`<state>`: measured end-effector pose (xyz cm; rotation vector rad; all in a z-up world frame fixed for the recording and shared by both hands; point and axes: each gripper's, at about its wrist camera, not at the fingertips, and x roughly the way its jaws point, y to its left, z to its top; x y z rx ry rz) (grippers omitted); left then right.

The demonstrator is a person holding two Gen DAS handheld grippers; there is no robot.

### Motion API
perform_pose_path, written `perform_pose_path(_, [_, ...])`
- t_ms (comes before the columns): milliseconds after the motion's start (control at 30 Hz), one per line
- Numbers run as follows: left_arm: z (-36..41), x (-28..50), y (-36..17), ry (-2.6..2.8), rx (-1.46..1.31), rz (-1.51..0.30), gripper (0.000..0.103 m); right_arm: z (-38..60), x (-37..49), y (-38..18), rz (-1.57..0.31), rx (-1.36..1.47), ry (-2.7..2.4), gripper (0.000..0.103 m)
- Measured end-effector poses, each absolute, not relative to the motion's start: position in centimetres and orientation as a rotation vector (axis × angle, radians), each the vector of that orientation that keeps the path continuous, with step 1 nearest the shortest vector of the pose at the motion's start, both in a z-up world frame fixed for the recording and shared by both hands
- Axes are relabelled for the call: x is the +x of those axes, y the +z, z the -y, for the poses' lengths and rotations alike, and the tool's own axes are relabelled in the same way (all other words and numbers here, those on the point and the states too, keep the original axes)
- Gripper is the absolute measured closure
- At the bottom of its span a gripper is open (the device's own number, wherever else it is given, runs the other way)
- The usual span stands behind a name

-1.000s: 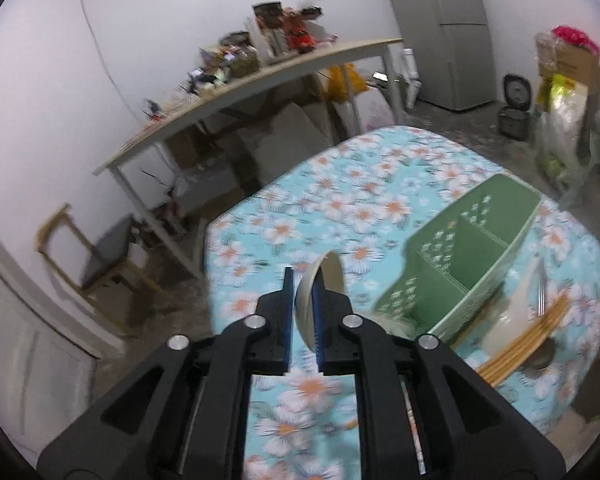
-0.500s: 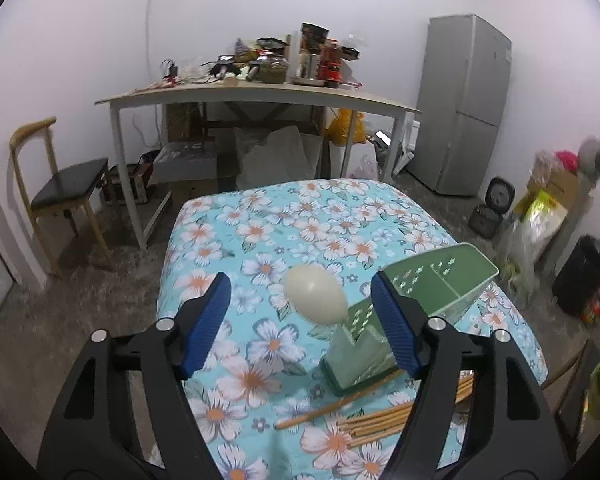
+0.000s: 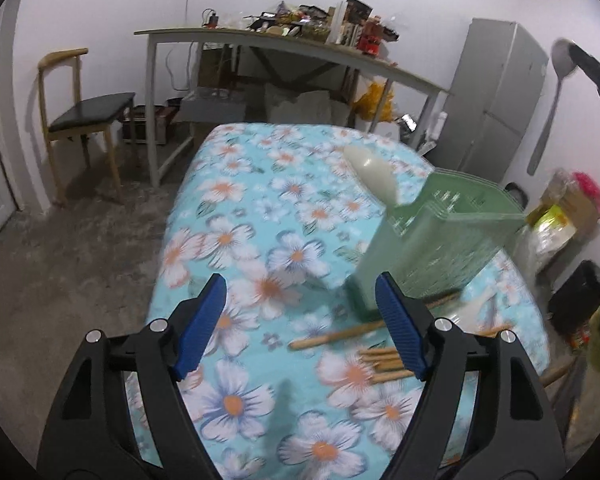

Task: Organize utensils
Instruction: 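Move the right gripper down to the wooden chopsticks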

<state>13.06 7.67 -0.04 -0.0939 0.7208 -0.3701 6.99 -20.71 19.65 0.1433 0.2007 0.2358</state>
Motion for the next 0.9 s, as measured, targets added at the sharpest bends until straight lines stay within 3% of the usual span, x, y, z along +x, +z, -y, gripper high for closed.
perform_pose_path(533, [-8.4,12.7,-2.8,-0.376,-0.118,-0.779,0.025,19.9,10.6,12.5,-0.383,0.126,0.186,0.097])
perform_pose_path(567, [-8.2,12.7,-2.9,-0.380,-0.118,-0.780,0.024,19.8,10.5,12.3,-0.394,0.122,0.185,0.094])
perform_pose_path(667, [-7.9,12.5,-3.0,-0.390,-0.127,-0.784,0.019,20.2,9.4,12.3,-0.389,0.119,0.167,0.065])
perform_pose_path(700, [-7.9,12.5,-3.1,-0.393,-0.131,-0.789,0.019,20.3,9.0,12.6,-0.380,0.118,0.163,0.061])
perform_pose_path(900, [-7.8,12.1,-3.0,-0.391,-0.172,-0.790,0.019,21.2,6.2,12.8,-0.376,0.113,0.136,0.057])
